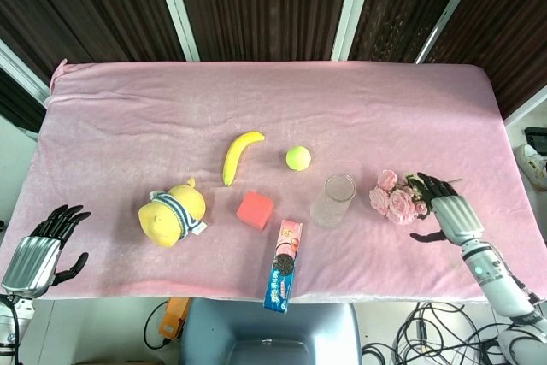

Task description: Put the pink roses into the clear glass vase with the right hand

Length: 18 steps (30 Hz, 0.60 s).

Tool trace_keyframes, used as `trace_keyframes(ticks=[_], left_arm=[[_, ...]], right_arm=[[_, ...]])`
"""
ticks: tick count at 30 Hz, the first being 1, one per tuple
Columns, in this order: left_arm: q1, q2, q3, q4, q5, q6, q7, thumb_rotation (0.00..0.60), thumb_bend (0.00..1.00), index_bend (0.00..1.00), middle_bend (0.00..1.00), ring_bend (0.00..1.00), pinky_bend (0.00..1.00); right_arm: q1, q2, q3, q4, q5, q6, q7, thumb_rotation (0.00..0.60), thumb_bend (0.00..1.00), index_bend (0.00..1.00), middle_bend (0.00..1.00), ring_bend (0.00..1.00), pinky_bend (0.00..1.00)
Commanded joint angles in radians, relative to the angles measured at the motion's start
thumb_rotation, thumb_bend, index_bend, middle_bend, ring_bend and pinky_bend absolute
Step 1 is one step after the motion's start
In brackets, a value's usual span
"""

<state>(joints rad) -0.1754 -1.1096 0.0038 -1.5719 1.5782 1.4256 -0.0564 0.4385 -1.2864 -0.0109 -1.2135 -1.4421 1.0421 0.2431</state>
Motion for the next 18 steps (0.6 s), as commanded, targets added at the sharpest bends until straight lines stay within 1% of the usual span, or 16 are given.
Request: trace_keyframes(ticks=[1, 8, 10, 14, 17, 18], left_arm=[[0.000, 0.001, -0.001, -0.001, -0.002, 0.000, 0.000, 0.600, 0.34, 0.19, 0.12, 0.07, 0.27], [0.001, 0.000, 0.000, -0.003, 0.000, 0.001, 0.005, 0.600, 0.34, 0.19, 0.12, 0.07, 0.27], [0.000, 0.000, 0.000, -0.003, 0.001, -0.001, 0.007, 0.600, 0.34, 0.19, 0.12, 0.07, 0.27], [-0.001, -0.001, -0.001, -0.002, -0.004, -0.005, 0.007, 0.600, 0.34, 0.19, 0.12, 0.07, 0.27], [0.000, 0.001, -0.002, -0.002, -0.006, -0.005, 0.004, 0.600, 0.34, 0.19, 0.12, 0.07, 0.27], [0.000, 0.001, -0.003, -0.002, -0.006, -0.004, 0.003, 0.600, 0.34, 0.19, 0.12, 0.07, 0.27]], right_arm=[[0.036, -0.042, 0.024, 0.050, 0.022, -0.055, -0.010, 0.600, 0.22, 0.01, 0.00, 0.00, 0.22], [0.088, -0.099, 0.045, 0.117, 0.062, -0.171, -0.036, 0.600, 0.22, 0.01, 0.00, 0.00, 0.23], [0.100, -0.121, 0.049, 0.139, 0.064, -0.188, -0.045, 0.600, 0.22, 0.01, 0.03, 0.03, 0.23], [0.108, -0.174, 0.055, 0.196, 0.063, -0.184, -0.063, 0.600, 0.22, 0.05, 0.13, 0.14, 0.31], [0.110, -0.211, 0.057, 0.245, 0.067, -0.187, -0.073, 0.600, 0.22, 0.13, 0.23, 0.26, 0.41], [0.109, -0.223, 0.059, 0.261, 0.068, -0.184, -0.077, 0.600, 0.22, 0.17, 0.26, 0.31, 0.45]])
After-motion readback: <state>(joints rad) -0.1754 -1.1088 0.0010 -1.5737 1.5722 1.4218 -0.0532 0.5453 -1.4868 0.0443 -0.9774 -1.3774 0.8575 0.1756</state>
